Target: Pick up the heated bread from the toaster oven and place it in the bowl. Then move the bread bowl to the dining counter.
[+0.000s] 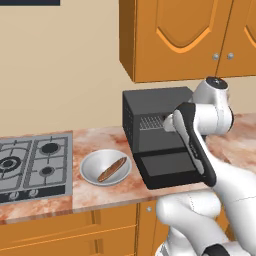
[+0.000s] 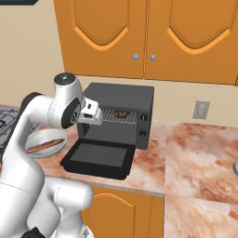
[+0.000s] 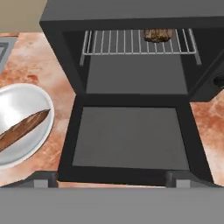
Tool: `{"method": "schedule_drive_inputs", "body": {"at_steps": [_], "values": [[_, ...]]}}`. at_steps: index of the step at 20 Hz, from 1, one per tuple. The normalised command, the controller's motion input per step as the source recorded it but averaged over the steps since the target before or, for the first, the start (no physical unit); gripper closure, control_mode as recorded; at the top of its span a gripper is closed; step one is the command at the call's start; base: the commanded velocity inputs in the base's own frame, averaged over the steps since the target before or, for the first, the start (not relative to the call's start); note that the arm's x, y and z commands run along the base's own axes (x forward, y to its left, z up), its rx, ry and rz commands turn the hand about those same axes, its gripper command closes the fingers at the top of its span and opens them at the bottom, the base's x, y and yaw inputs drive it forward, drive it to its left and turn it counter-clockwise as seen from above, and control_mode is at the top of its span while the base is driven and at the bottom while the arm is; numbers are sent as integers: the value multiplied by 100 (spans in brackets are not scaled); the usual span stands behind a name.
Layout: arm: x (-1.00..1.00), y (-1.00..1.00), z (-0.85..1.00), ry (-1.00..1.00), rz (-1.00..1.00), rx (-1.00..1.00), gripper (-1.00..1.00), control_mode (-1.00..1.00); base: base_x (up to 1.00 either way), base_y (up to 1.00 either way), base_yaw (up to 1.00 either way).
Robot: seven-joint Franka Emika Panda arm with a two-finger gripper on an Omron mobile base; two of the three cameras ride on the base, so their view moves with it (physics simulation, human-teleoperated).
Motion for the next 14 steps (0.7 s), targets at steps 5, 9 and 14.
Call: {"method": "schedule_drive_inputs", "body": {"at_steps": [5, 9, 14], "values": [[0, -25, -20, -30, 0, 2, -100, -100, 0, 0, 0], [1, -24, 0, -29, 0, 3, -100, -100, 0, 0, 0], [2, -1, -11, -23, 0, 2, -100, -100, 0, 0, 0]]}}
